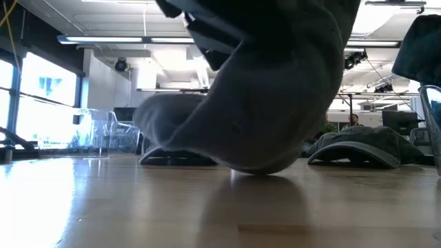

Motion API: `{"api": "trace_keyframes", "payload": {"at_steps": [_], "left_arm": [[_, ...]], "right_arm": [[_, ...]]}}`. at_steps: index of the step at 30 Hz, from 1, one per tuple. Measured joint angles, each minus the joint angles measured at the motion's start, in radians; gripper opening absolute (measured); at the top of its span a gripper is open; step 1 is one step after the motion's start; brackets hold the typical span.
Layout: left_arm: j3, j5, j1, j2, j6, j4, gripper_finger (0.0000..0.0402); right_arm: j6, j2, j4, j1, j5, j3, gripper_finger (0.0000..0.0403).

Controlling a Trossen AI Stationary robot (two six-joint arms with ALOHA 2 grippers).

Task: Pick & Place hat
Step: Put the bottom gray cap into the top transparent bin

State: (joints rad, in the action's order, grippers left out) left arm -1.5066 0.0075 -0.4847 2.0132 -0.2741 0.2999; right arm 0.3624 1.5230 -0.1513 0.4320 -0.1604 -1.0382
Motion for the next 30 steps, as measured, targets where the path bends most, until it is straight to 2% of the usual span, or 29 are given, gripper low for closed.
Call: {"api": "trace_keyframes", "payload": {"at_steps": [5,11,14,18,23,26,30], "left_arm": [[0.0,0.122,0.022,-0.045,0.034,0.063,0.0006],[-0.001,0.245,0.056,-0.118,0.037,0.112,0.0004],[0.002,0.318,0.075,-0.155,0.034,0.182,0.0003],[0.001,0.41,0.107,-0.2,0.031,0.215,0.0003],[0.001,0.517,0.153,-0.243,0.034,0.229,0.0003],[0.001,0.574,0.196,-0.263,0.066,0.229,0.0003],[0.001,0.67,0.287,-0.275,0.085,0.273,0.0003]], "right_arm": [[-0.002,0.0,0.02,0.0,-0.106,-0.001,0.0003],[0.028,-0.009,0.036,-0.01,-0.12,-0.002,0.0025],[0.064,-0.04,0.043,-0.037,-0.154,-0.002,0.0063],[0.109,-0.12,0.056,-0.077,-0.154,-0.002,0.0138],[0.087,-0.197,0.05,-0.126,-0.138,-0.002,0.0227],[0.028,-0.211,0.032,-0.157,-0.137,-0.002,0.0255],[-0.052,-0.228,-0.009,-0.213,-0.136,-0.001,0.026]]}}
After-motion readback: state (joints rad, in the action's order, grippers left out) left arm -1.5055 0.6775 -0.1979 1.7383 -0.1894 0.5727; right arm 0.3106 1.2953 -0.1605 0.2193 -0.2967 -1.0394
